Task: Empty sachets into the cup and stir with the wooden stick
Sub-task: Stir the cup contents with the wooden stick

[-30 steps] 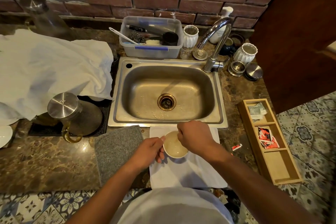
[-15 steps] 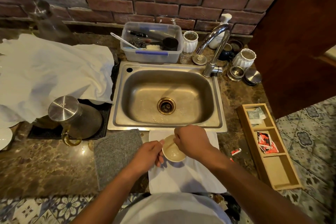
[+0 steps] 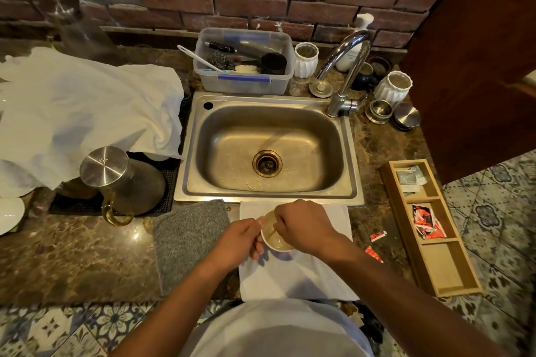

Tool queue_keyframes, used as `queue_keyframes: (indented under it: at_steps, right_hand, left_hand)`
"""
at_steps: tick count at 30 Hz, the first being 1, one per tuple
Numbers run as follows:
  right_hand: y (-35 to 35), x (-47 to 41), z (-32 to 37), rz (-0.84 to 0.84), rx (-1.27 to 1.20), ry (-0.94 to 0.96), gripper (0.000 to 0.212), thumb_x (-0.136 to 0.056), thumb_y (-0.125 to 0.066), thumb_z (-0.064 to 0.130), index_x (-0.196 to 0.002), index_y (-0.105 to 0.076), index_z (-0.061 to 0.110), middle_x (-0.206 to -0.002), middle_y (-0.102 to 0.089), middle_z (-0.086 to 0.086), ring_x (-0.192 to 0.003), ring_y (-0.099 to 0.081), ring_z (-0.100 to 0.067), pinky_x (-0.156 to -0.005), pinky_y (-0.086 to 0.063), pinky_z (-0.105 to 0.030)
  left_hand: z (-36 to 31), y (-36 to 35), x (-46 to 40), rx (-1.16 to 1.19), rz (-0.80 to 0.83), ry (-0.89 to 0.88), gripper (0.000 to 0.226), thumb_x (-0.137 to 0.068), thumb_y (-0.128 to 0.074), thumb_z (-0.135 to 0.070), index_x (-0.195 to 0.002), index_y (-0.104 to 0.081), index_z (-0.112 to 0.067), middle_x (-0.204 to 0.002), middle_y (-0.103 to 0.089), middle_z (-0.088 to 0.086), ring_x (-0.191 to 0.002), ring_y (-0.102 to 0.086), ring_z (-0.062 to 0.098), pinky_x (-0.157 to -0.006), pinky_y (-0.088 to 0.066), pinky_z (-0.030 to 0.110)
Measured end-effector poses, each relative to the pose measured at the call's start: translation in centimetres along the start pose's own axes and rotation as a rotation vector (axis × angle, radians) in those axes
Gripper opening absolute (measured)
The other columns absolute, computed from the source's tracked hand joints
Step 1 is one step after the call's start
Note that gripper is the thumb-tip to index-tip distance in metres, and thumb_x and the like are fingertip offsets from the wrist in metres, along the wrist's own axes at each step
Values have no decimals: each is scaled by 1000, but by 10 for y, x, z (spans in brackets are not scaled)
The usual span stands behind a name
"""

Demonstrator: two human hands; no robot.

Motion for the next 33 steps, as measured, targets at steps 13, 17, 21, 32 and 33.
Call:
queue_keyframes:
  at_steps: [13, 17, 21, 32, 33]
  right_hand:
    - [-4, 8, -7, 78, 94, -97, 45, -89, -70, 39, -130, -64, 20, -122, -71, -7, -103, -69, -28, -90, -52, -34]
    - [-8, 6, -1, 87, 96, -95, 51, -87, -73, 40, -133, -62, 21, -124, -70, -7, -104, -69, -28, -94, -53, -37]
    - [-2, 4, -3, 43, 105, -98, 40, -94, -64, 38, -129, -65, 20, -120, -72, -8, -101, -70, -28, -89, -53, -34]
    - [-11, 3, 3, 108, 7, -89, 35, -93, -67, 39, -123, -70, 20, -118, -72, -4, -102, -69, -25, -95, -51, -35]
    - [-8, 3, 2, 80, -4, -95, 36, -95, -64, 39, -126, -68, 21, -119, -72, -4, -104, -69, -25, -95, -51, -35]
  left_hand:
    - [-1, 0, 0, -11, 2, -16, 54, -104, -44, -38, -87, -62, 10, -65, -69, 10, -57, -60, 21, -54, -48, 24]
    - [-1, 0, -1, 7, 9, -10, 53, -105, -45, -36, -87, -61, 11, -64, -67, 10, -57, -59, 22, -54, -50, 23]
    - [1, 1, -1, 6, 12, -11, 52, -104, -45, -36, -86, -62, 9, -63, -67, 8, -57, -59, 22, -56, -50, 26]
    - [8, 0, -6, 7, 16, -32, 54, -104, -43, -39, -86, -63, 8, -64, -69, 8, -58, -61, 21, -62, -53, 31]
    - [8, 0, -7, 20, 15, -30, 54, -104, -44, -39, -85, -62, 9, -64, -69, 9, -58, -62, 22, -62, -53, 32]
Point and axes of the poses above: each hand's wrist, its own x-axis away from the middle knuckle, its own y-axis out of the back of the hand, z = x × y, the point moved 5 cm from there along -x, towards the middle knuckle
